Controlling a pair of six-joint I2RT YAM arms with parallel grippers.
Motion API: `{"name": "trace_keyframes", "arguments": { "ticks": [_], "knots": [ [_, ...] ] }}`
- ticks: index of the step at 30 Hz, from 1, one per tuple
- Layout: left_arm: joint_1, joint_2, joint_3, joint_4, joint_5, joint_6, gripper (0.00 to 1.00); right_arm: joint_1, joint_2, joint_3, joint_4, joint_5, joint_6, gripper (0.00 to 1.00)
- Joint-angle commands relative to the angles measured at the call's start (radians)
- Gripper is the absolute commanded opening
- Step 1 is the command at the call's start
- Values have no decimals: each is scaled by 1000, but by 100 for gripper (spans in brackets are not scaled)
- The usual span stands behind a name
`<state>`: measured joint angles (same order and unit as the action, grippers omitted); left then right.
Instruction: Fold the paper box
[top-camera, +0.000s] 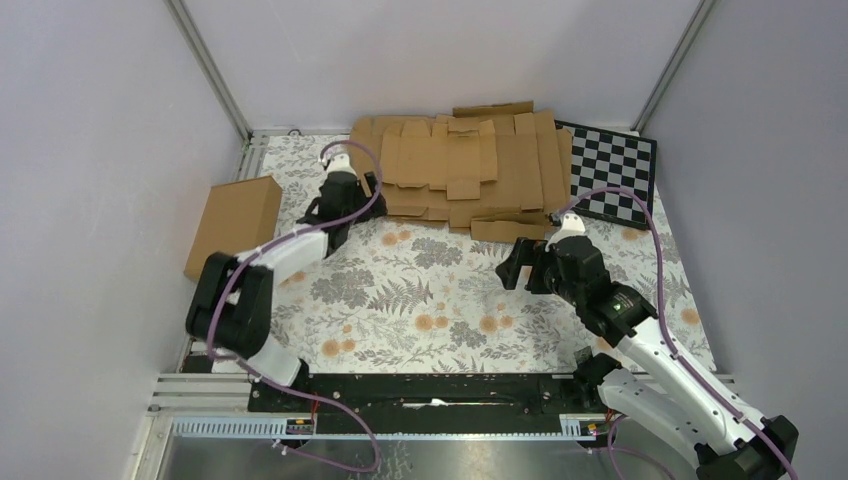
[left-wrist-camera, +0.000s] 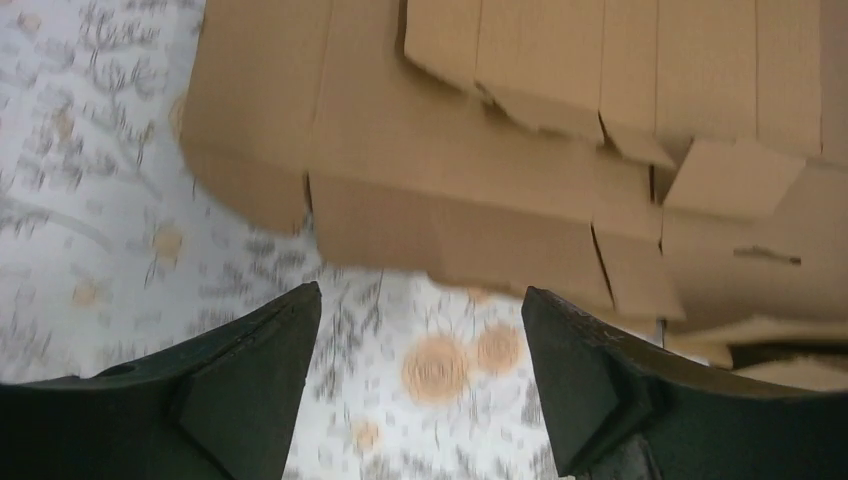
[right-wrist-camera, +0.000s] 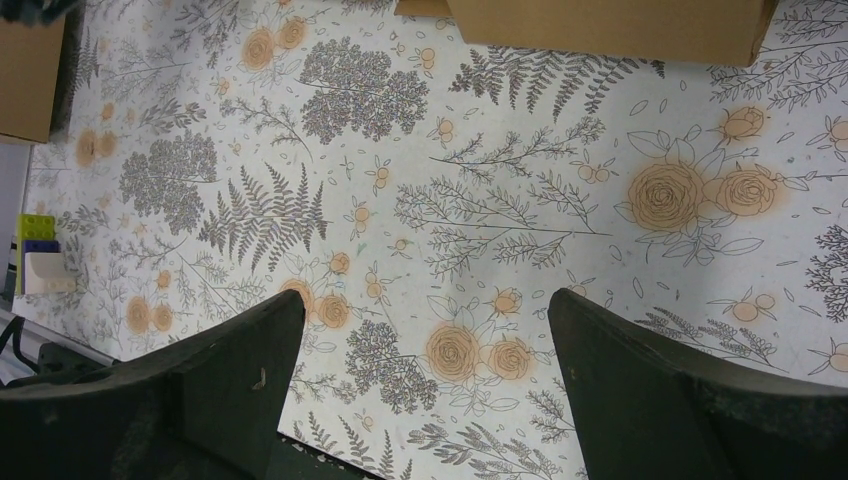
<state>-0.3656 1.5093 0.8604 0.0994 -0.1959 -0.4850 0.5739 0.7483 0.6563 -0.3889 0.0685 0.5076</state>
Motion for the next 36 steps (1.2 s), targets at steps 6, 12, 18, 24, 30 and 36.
{"name": "trace_keyframes", "arguments": {
  "ticks": [6,12,18,24,30,36],
  "knots": [
    [123,377,370,88,214,6,76,0,16,18,59,18,-22,100],
    [183,549,521,111,303,-38,66,-1,7,43,70,28,-51,100],
    [229,684,631,125,394,-106,59,0,23,40,71,15,-44,100],
    [252,830,763,135,555,-225,52,-1,24,34,70,11,-46,100],
    [254,930,827,242,722,-349,33,0,22,32,70,27,-61,100],
    [254,945,810,407,821,-429,3,-1,12,25,58,26,-56,100]
  ]
}}
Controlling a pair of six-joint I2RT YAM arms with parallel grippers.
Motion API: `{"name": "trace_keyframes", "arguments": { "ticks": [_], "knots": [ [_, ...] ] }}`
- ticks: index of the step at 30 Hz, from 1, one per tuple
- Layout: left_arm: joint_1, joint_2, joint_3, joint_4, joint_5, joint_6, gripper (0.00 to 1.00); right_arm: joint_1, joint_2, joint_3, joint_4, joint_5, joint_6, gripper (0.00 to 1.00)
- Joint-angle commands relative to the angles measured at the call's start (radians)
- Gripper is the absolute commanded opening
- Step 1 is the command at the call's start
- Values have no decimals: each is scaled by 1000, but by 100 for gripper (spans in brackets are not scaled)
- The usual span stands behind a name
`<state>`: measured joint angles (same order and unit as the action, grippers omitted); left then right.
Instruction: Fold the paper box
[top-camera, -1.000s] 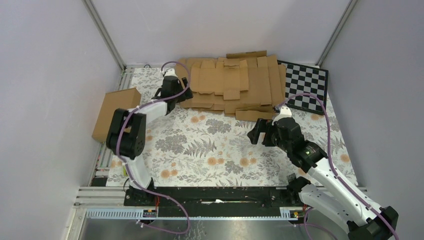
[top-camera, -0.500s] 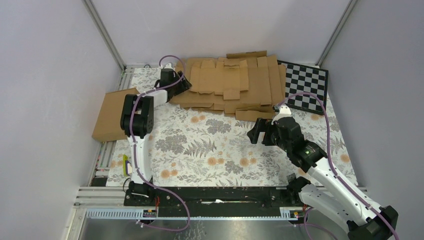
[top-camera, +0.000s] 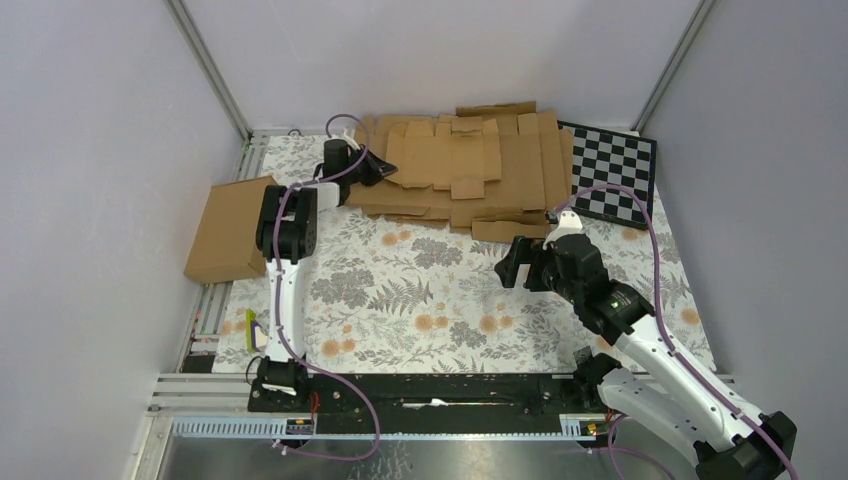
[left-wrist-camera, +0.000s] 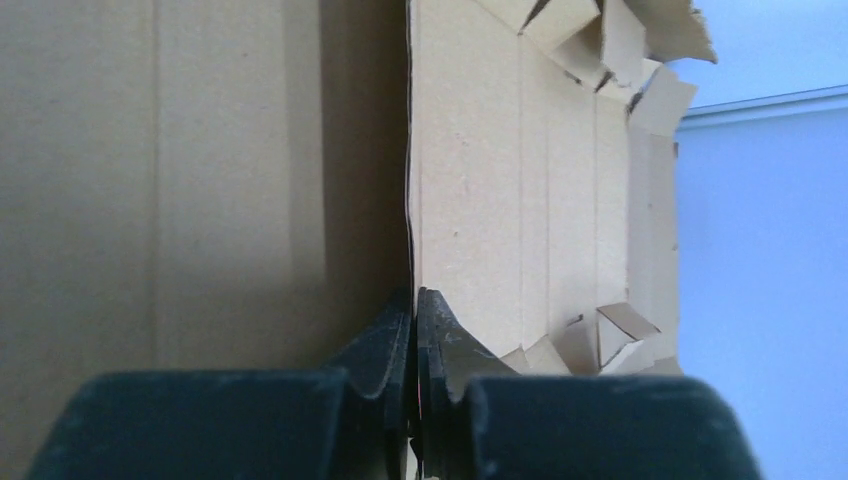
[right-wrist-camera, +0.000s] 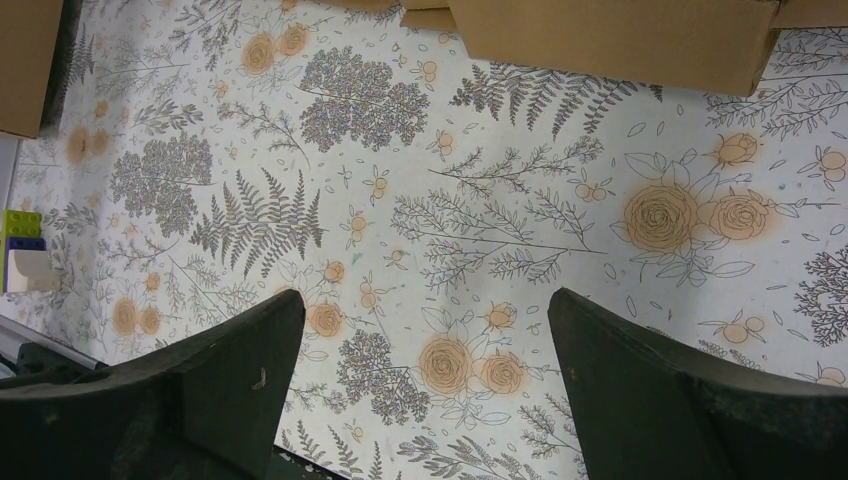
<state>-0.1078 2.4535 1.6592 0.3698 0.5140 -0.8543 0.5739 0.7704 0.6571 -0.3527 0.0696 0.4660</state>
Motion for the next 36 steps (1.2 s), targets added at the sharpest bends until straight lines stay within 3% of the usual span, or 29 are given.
{"name": "trace_keyframes", "arguments": {
  "ticks": [1,8,14,20,25,30,36],
  "knots": [
    [-3,-18,-7,156,105,-57,0,-1,-12,23,17,25,-12,100],
    [-3,-276,-263,303,65,-79,0,0,-40,32,-9,11,17,100],
    [-3,-619,-457,261,-41,-7,0,0,-57,43,-29,1,33,100],
    [-4,-977,-561,33,-194,120,0,0,-69,70,-80,32,39,100],
    [-7,-1271,-683,-102,-244,154,0,0,-95,69,-83,27,63,100],
    [-7,-1522,-686,-353,-181,205,0,0,-85,70,-81,-7,98,100],
    [-7,-1680,-575,-747,-90,293,5,0,-2,10,-41,-107,158,100]
  ]
}}
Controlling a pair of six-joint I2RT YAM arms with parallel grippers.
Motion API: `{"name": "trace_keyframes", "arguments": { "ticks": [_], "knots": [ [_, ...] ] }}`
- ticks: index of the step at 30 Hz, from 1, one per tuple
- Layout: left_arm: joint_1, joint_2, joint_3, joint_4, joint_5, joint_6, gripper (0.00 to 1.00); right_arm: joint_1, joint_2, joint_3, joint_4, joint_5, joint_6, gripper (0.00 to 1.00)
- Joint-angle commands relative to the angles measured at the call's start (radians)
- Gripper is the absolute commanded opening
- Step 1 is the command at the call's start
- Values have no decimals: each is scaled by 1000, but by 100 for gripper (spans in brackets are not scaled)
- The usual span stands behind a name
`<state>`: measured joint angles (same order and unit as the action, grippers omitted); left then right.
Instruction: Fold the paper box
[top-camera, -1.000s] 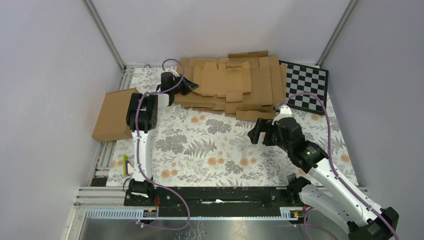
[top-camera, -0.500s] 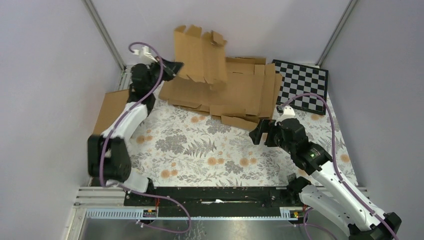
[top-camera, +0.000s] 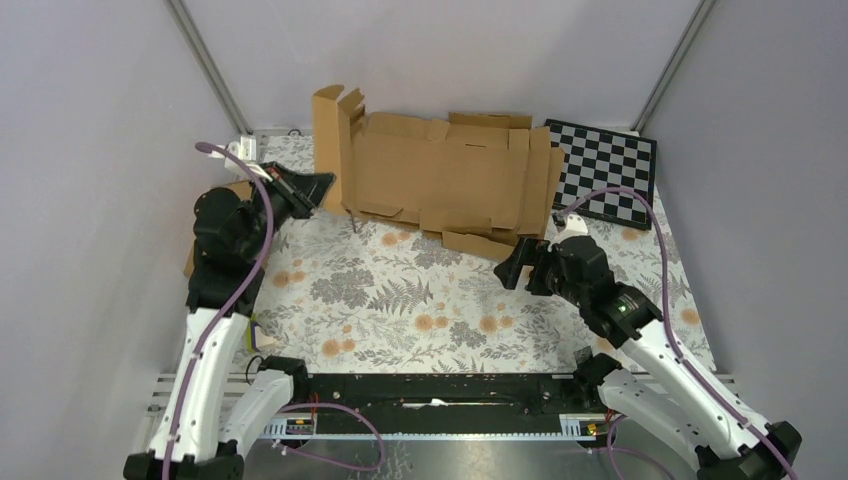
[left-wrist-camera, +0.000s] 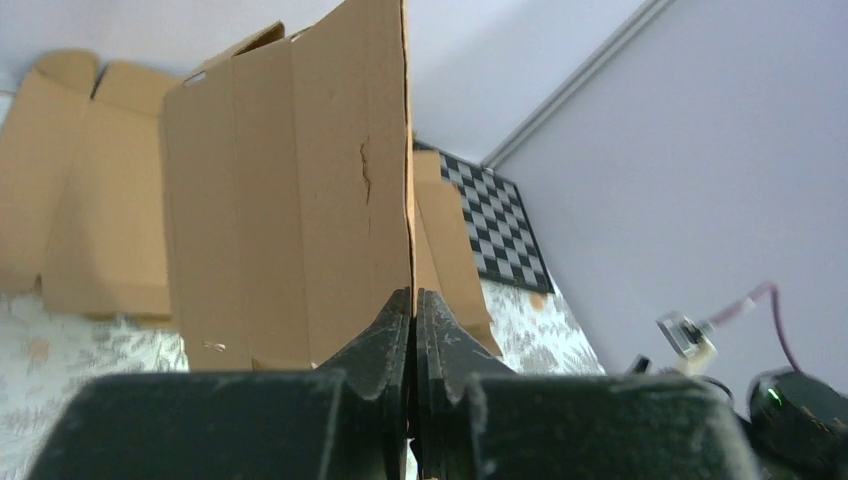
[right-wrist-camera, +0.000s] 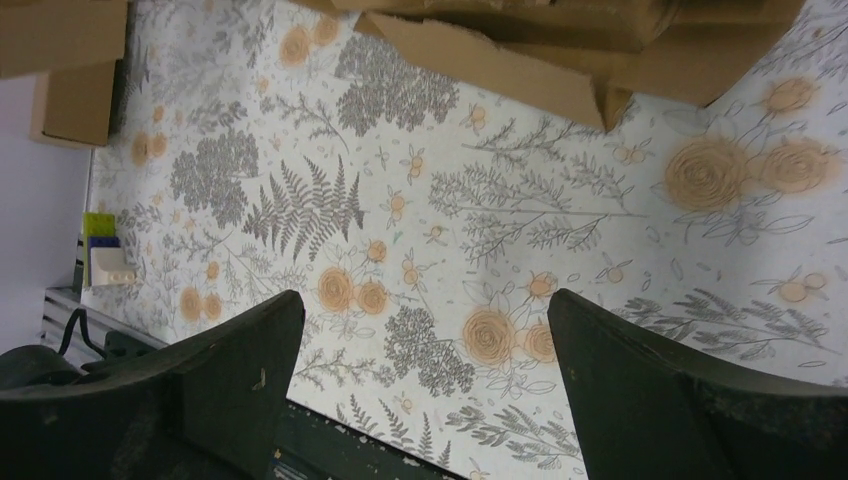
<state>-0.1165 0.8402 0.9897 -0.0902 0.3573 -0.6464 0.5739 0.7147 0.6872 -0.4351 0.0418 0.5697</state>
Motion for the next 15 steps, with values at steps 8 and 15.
{"name": "trace_keyframes", "arguments": {
  "ticks": [8,15],
  "knots": [
    [1,-118,219,-562,257,109,5,0,195,-176,259,-68,134,100],
    [-6,-167,149,-545,355,13,5,-1,361,-268,551,49,258,100]
  ]
}}
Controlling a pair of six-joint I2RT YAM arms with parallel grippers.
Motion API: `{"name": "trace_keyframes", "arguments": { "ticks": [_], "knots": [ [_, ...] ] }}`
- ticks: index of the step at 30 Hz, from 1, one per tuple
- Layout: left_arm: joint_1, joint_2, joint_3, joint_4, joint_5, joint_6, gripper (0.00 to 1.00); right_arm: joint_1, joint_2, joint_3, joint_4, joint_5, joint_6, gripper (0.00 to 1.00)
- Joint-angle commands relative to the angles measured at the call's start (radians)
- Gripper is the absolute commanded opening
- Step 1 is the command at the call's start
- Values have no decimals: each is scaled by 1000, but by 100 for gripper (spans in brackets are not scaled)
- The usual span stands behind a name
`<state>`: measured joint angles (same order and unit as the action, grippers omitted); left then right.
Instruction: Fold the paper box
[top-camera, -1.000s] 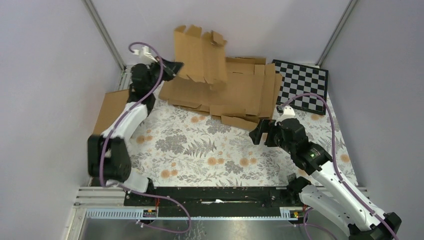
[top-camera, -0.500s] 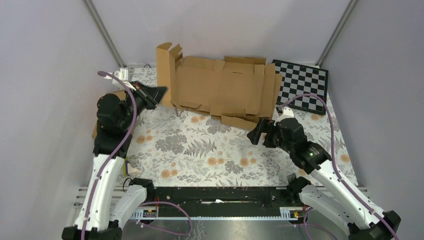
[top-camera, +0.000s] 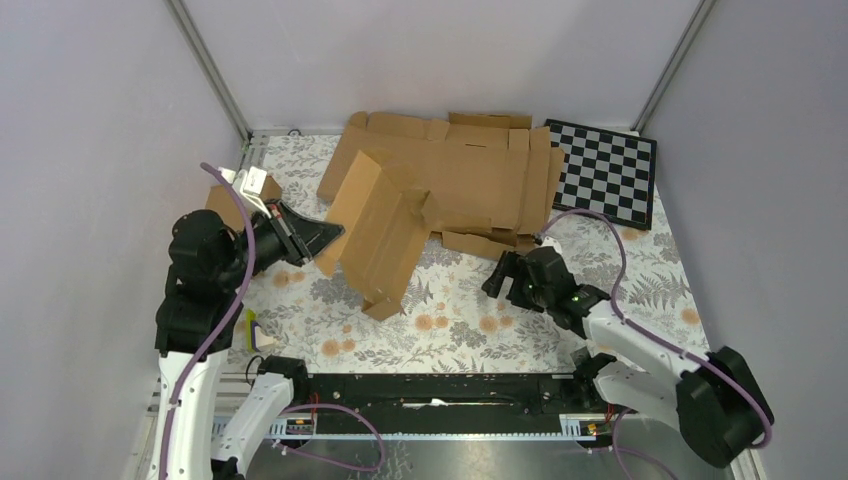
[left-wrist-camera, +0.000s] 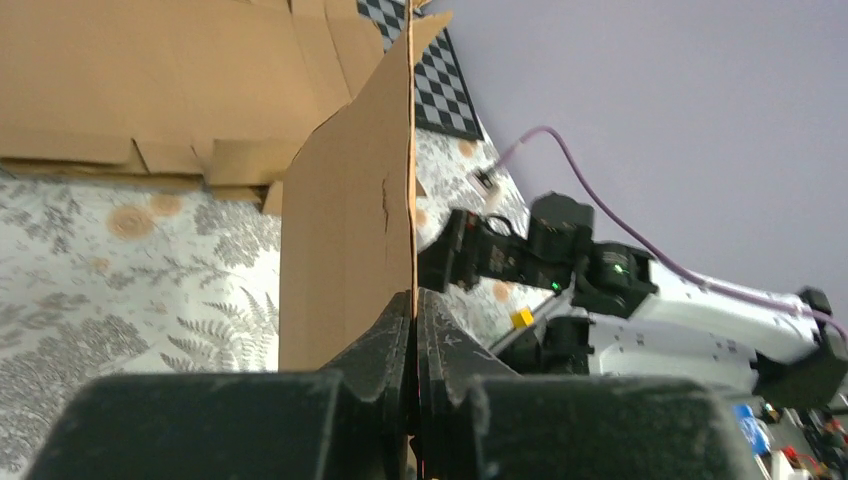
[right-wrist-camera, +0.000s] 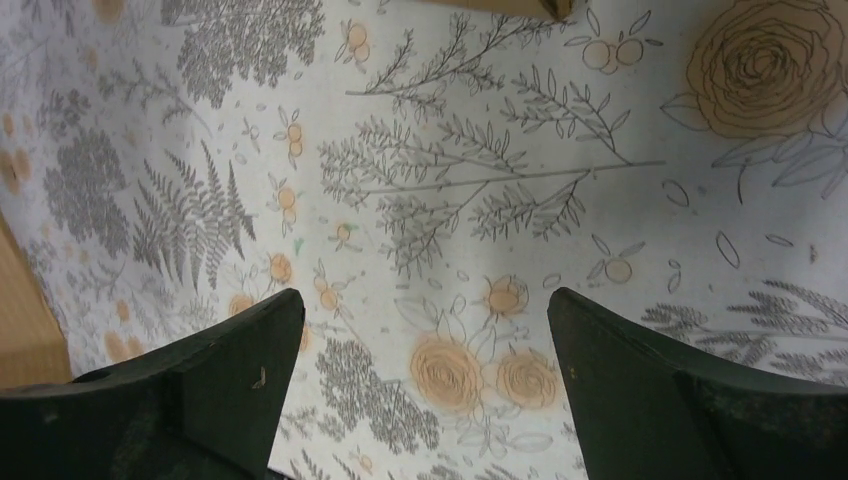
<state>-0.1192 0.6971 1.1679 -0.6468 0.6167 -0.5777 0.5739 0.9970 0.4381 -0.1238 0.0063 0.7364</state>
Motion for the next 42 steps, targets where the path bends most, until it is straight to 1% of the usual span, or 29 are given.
{"name": "trace_keyframes", "arguments": {
  "ticks": [1,6,10,12,15,18,21,24,28,32,37,42],
  "knots": [
    [-4,-33,-53,26,106,-71,5,0,113,-19,291,104,98,100],
    [-4,-53,-128,50,125,-90,4,-3,323,29,486,180,55,100],
    [-5,-61,-169,52,127,-88,4,-27,515,214,520,142,-19,100],
    [-5,-70,-193,52,126,-93,4,-58,617,307,519,89,-22,100],
    [-5,-82,-228,50,138,-106,4,-115,728,425,519,-28,4,100],
    [-5,-87,-233,8,131,-94,4,-143,764,490,518,-93,3,100],
    [-5,-87,-231,-42,122,-60,4,-145,717,506,489,-134,-44,100],
    [-5,-93,-241,-44,127,-63,4,-146,640,483,428,-232,-82,100],
    [-5,-88,-232,-43,124,-63,5,-146,477,339,414,-345,-111,100],
    [-5,-86,-249,-15,128,-82,5,-145,258,183,333,-350,-128,100],
    [-5,-87,-322,0,42,-66,4,-144,-6,42,209,-387,-67,100],
    [-19,-53,-374,-9,-65,-24,0,-143,-189,-23,31,-426,-46,99]
  ]
}}
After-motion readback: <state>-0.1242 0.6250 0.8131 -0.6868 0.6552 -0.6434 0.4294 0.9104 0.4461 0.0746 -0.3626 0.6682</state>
